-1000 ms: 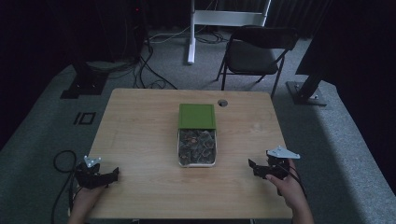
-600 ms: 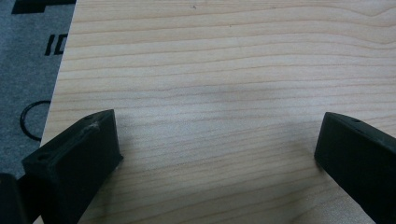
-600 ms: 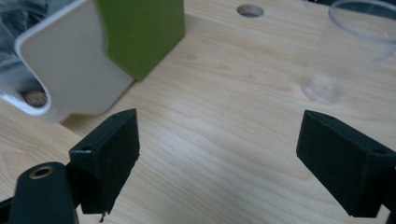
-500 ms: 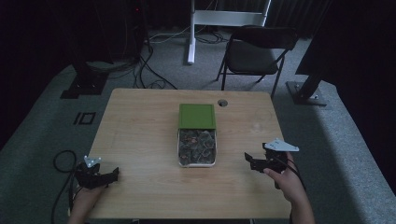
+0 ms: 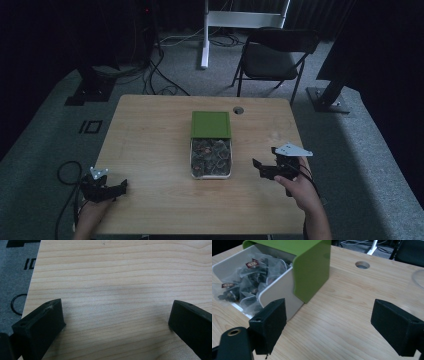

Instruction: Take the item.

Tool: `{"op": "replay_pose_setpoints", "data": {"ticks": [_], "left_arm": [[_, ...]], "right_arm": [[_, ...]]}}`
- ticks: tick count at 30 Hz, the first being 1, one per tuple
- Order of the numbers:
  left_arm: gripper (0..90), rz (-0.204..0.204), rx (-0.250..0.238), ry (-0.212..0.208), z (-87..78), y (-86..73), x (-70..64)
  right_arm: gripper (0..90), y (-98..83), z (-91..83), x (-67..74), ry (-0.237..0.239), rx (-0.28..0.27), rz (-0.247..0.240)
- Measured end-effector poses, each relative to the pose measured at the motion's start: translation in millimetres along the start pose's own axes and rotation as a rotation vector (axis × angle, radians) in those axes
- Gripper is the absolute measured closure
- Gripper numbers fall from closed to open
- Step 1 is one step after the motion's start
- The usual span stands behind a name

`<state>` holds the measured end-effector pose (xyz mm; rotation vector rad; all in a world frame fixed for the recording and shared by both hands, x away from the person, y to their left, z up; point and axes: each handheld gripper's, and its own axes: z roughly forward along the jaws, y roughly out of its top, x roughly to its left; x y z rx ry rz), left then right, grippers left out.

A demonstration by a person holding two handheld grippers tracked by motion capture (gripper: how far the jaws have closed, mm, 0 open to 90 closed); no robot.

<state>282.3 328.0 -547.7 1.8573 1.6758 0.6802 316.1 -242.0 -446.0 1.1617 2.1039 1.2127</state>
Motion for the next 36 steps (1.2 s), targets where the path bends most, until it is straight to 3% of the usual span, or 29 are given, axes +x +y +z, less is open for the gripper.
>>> {"op": "replay_pose_setpoints", "data": {"ticks": [14, 36], "left_arm": [[0.5, 0.0, 0.0, 0.0, 0.0, 0.0, 0.0], [0.5, -0.001, 0.0, 0.0, 0.0, 0.0, 0.0]], "right_arm": [[13.3, 20.6, 14.4, 22.5, 0.061, -0.023, -0.03], [13.4, 36.0, 41.8, 57.9, 0.15, -0.019, -0.074]]}}
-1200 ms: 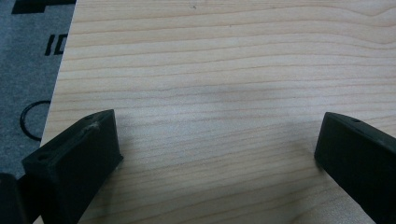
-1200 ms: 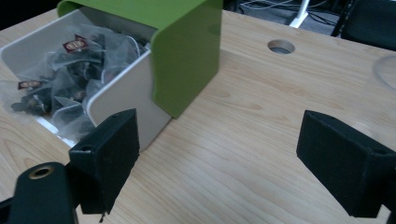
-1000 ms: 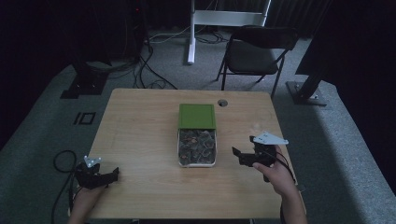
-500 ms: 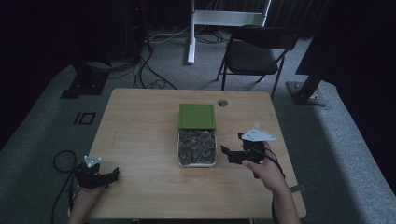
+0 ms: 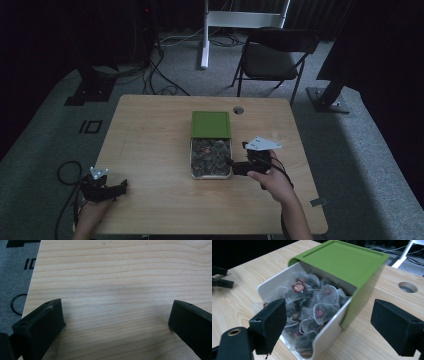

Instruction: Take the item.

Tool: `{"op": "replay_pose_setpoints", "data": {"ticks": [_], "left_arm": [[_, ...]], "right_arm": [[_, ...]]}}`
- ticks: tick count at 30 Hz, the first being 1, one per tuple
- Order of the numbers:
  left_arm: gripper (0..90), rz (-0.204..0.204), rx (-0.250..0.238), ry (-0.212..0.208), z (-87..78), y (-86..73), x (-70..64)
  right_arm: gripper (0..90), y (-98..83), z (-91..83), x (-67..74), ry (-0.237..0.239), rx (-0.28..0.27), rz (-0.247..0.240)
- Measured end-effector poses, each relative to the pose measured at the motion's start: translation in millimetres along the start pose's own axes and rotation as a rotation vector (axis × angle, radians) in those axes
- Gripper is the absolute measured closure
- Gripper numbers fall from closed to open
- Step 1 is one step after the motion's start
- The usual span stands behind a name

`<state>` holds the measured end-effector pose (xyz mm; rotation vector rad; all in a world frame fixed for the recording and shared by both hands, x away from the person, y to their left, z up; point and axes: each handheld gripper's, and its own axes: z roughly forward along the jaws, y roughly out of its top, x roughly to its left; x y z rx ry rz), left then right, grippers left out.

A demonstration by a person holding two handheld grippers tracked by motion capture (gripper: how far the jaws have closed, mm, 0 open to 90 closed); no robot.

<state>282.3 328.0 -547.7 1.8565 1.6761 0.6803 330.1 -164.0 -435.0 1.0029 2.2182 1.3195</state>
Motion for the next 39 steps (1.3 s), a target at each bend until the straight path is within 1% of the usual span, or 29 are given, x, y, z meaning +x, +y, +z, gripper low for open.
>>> {"op": "replay_pose_setpoints", "data": {"ticks": [5, 10, 14, 23, 30, 35, 39], "left_arm": [[0.5, 0.0, 0.0, 0.0, 0.0, 0.0, 0.0], [0.5, -0.001, -0.001, 0.0, 0.0, 0.0, -0.1], [0.5, -0.002, -0.001, 0.0, 0.1, 0.0, -0.1], [0.5, 0.0, 0.0, 0.0, 0.1, 0.0, 0.0], [0.5, 0.001, 0.0, 0.0, 0.0, 0.0, 0.0], [0.5, 0.0, 0.0, 0.0, 0.0, 0.0, 0.0], [0.5, 0.0, 0.0, 0.0, 0.0, 0.0, 0.0]], "right_arm": [[13.4, 2.8, 7.9, 6.1, 0.016, 0.005, -0.009], [13.4, 6.7, 16.2, 14.1, 0.042, 0.004, -0.009], [13.6, 10.1, 23.0, 20.4, 0.059, 0.001, -0.019], [14.1, 13.8, 37.9, 31.8, 0.078, 0.008, -0.027], [14.3, 14.4, 48.9, 39.7, 0.073, 0.012, -0.021], [15.2, 14.3, 57.7, 46.5, 0.044, 0.02, -0.037], [18.6, 14.6, 62.2, 51.3, 0.014, 0.0, -0.029]]}}
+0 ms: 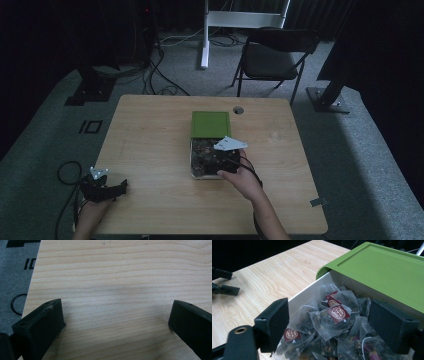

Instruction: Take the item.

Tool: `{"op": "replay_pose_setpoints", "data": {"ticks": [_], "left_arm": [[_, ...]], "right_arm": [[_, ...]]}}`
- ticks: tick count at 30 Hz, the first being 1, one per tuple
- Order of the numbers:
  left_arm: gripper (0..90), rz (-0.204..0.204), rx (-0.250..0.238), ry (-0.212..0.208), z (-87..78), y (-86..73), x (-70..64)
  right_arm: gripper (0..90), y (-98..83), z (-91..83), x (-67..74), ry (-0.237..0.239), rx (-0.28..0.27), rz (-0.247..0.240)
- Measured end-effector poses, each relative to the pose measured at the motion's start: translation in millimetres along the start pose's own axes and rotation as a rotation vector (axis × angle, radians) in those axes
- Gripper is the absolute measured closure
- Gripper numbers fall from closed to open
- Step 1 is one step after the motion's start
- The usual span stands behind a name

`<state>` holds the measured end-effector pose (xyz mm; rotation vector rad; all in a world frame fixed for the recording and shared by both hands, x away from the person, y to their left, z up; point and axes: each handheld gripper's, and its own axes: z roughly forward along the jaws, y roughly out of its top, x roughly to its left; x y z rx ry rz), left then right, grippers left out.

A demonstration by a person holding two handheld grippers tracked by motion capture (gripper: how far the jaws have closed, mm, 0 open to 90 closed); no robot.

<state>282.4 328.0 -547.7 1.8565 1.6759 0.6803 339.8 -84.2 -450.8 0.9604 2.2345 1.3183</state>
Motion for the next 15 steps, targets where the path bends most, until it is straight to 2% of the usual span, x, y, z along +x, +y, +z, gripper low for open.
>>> {"op": "replay_pose_setpoints", "data": {"ticks": [7, 15], "left_arm": [[0.5, 0.001, 0.001, 0.0, 0.0, 0.0, 0.0], [0.5, 0.0, 0.0, 0.0, 0.0, 0.0, 0.0]], "right_arm": [[26.2, -1.7, 7.9, 6.1, -0.054, 0.016, 0.014], [32.7, -7.4, 16.0, 9.2, -0.071, 0.043, 0.024]]}}
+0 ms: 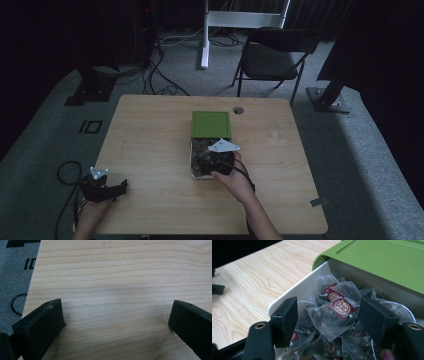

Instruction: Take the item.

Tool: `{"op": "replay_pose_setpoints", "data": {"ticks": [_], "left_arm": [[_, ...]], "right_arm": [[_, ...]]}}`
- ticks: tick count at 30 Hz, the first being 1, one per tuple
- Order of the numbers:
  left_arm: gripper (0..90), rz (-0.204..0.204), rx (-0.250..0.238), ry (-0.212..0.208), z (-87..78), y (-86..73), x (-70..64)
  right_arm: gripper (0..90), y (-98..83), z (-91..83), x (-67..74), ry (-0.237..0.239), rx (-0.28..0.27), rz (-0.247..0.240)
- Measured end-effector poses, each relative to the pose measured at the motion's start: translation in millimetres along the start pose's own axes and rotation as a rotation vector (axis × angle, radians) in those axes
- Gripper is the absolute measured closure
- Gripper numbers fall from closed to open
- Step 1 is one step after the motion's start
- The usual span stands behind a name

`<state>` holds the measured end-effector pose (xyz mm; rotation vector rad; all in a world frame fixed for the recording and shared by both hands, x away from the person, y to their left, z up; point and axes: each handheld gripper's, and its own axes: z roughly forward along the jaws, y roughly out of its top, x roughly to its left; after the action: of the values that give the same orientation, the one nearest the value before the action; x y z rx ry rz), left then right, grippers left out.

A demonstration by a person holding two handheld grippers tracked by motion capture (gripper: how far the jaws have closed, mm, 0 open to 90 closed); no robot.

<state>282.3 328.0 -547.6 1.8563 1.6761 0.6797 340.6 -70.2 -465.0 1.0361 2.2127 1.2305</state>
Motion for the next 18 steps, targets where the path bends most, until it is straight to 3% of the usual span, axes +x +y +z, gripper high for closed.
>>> {"op": "replay_pose_setpoints", "data": {"ticks": [6, 13, 18], "left_arm": [[0.5, 0.0, 0.0, 0.0, 0.0, 0.0, 0.0], [0.5, 0.0, 0.0, 0.0, 0.0, 0.0, 0.1], [0.5, 0.0, 0.0, 0.0, 0.0, -0.1, 0.1]], "right_arm": [[36.0, -2.4, 5.9, 1.4, -0.018, 0.017, 0.018], [49.7, -5.1, 11.5, -2.5, -0.044, 0.033, 0.017], [54.7, -6.3, 13.9, -4.0, -0.033, 0.046, 0.021]]}}
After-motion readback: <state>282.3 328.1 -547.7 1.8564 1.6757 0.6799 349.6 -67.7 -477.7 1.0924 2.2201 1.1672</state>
